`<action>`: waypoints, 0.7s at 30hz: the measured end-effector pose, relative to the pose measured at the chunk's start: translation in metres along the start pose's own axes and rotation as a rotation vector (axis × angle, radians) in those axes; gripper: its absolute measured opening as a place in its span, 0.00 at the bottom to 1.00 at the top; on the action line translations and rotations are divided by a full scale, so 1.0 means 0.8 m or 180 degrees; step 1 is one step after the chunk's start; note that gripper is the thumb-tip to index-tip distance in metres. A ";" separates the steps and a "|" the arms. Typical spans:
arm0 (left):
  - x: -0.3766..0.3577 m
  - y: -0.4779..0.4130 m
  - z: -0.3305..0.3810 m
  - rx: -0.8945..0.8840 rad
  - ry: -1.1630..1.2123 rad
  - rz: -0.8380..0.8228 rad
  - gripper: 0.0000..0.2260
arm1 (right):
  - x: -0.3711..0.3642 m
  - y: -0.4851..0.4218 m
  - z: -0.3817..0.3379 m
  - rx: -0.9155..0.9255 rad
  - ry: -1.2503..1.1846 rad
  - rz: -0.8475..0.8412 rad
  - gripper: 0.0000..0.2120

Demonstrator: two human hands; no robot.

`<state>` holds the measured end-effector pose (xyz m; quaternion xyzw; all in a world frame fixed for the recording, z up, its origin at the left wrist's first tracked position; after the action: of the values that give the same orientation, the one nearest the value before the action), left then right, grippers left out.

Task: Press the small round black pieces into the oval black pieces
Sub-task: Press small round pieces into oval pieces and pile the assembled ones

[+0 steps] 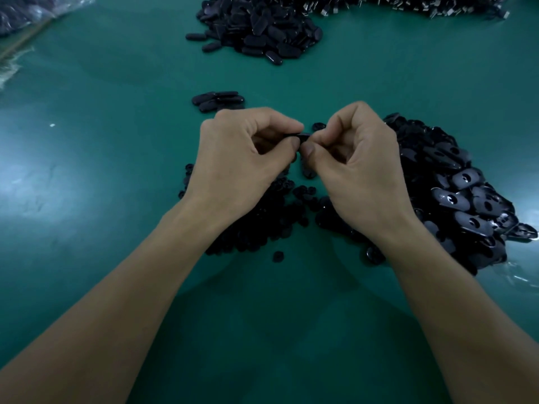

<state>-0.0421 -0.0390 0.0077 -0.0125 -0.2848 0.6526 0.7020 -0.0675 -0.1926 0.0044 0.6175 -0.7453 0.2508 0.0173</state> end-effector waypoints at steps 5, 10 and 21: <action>0.000 -0.001 -0.002 0.0056 -0.0021 -0.0109 0.09 | -0.001 0.002 0.000 0.0073 0.0286 0.0131 0.16; -0.002 0.001 -0.002 -0.0008 -0.0098 -0.0069 0.08 | 0.000 0.002 0.000 0.0051 0.0383 0.0096 0.17; -0.002 0.002 -0.004 -0.0068 -0.0203 -0.0192 0.11 | -0.002 0.003 0.004 -0.0134 0.0375 0.0091 0.21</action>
<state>-0.0426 -0.0388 0.0041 0.0094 -0.3142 0.6282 0.7117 -0.0684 -0.1923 -0.0001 0.5905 -0.7568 0.2712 0.0706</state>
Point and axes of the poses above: each hand's wrist, its own y-axis away from the middle knuckle, its own x-axis out of the back of the hand, z = x × y, the point moved 1 cm from there along -y, towards the middle knuckle
